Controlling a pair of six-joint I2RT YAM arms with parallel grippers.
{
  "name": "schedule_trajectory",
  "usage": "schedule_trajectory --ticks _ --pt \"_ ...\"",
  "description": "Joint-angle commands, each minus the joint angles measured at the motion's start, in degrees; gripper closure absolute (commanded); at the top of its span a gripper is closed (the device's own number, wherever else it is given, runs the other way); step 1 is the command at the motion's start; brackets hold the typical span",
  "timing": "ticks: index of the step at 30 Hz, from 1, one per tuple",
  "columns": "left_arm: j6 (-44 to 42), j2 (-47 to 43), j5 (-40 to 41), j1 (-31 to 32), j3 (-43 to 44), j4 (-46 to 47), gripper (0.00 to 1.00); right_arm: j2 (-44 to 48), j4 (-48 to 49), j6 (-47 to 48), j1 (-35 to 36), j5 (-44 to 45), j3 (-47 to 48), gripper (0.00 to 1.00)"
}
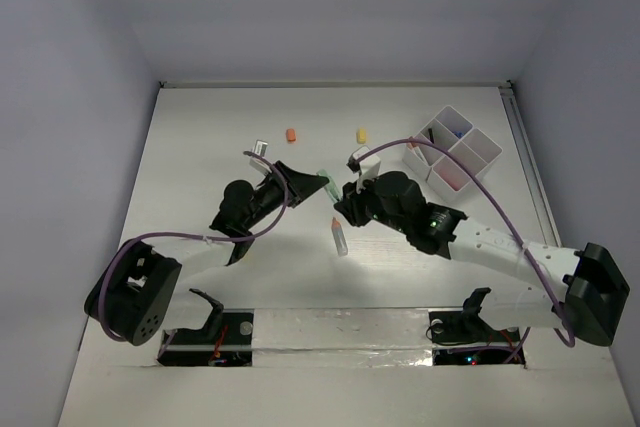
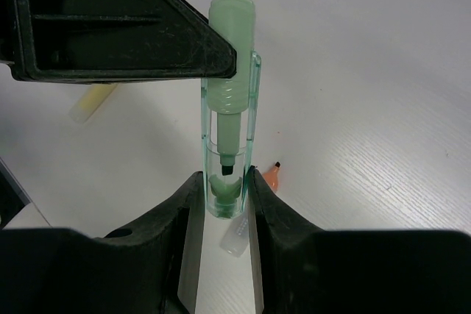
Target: Sort the stationery into containers
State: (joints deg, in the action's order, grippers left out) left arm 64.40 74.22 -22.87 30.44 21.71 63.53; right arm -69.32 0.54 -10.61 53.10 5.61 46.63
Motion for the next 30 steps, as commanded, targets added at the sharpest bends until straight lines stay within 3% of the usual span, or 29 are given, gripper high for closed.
schedule_trajectory --ticks 1,17,30 --pt "1.43 -0.74 -5.34 1.03 -0.27 5.74 1.0 -0.29 6.23 -0.99 0.69 1.51 0.65 1.0" --pt "-11.65 -3.46 -3.94 3.31 1.49 -10.42 1.0 -1.7 -2.28 2.09 1.21 -0.07 9.0 1.0" --pt "-9.73 -1.62 -5.16 9.37 2.28 -6.58 1.0 -3.8 1.49 3.66 1.21 2.21 12.16 1.0"
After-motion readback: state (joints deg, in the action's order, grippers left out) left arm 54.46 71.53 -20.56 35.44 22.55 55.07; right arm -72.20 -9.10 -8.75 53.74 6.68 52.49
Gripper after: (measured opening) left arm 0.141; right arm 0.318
